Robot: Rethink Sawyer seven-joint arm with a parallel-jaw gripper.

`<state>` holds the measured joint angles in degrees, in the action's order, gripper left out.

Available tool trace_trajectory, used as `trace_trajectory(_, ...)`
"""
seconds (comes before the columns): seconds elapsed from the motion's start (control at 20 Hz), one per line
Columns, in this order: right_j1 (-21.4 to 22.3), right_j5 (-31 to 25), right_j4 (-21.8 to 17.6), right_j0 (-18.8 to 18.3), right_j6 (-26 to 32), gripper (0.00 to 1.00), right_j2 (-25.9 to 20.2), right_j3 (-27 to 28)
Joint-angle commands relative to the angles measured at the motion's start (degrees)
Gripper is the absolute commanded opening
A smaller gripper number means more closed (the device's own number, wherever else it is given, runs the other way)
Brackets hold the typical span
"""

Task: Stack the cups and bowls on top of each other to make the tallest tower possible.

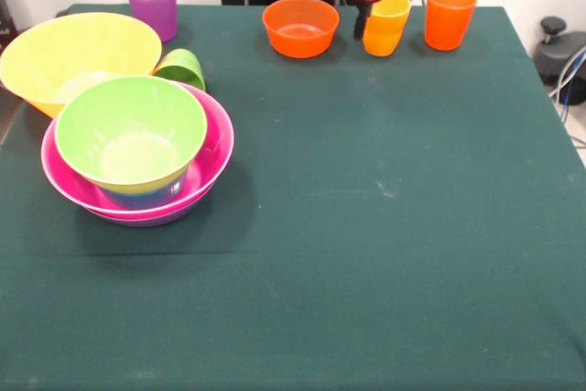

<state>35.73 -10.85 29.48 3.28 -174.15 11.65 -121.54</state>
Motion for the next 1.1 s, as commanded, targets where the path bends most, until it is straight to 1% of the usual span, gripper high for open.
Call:
trace_trajectory(0.05, 0.7, 3.53, 3.14, -2.36, -9.01, 1.0, -9.3, -4.38)
trace_trajectory(0.2, 1.53, 3.03, 3.89, -1.36, -9.88, 1.0, -9.48, -4.42)
trace_trajectory(0.6, 1.98, 5.34, 3.87, -1.5, -10.18, 1.0, -11.65, -6.46)
trace_trajectory(0.9, 0.68, 6.53, 3.92, -0.48, -10.67, 1.0, -11.96, -6.5)
trace_trajectory(1.1, -0.37, 7.6, 3.04, -0.93, -9.83, 1.0, -12.14, -6.98)
